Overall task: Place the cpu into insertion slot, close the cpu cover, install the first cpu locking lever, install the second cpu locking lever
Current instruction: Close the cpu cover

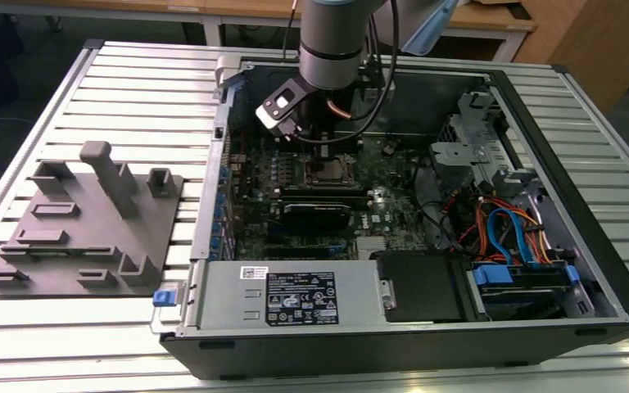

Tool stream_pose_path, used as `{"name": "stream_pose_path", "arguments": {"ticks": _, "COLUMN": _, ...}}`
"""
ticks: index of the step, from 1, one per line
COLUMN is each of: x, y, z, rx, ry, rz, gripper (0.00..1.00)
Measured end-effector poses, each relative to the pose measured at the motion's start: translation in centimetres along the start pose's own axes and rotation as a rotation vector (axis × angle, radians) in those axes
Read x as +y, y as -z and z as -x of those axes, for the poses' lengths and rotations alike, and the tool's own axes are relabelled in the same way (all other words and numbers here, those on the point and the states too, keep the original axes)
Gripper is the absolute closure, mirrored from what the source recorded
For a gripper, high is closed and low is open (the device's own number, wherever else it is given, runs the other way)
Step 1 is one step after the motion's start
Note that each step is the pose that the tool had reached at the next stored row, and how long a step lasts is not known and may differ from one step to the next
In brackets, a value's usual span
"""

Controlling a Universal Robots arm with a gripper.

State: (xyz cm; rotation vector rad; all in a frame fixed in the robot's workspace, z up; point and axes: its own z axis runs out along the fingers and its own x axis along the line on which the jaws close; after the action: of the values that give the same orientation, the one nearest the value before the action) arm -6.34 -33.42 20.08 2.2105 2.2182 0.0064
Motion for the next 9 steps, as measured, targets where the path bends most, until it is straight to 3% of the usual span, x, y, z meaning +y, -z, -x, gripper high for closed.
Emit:
{"name": "stream_pose_path", "arguments": {"ticks": 7, "x": -0.06, "y": 0.22, "z": 0.0, "rx": 0.0002, "ry": 0.0, "rz": 0.0001, "gripper": 0.9}}
{"name": "stream_pose_path", "arguments": {"ticks": 9, "x": 0.31, "y": 0.23, "z": -0.01, "rx": -0.0001, "ry": 0.0, "rz": -0.0003, "gripper": 0.9}}
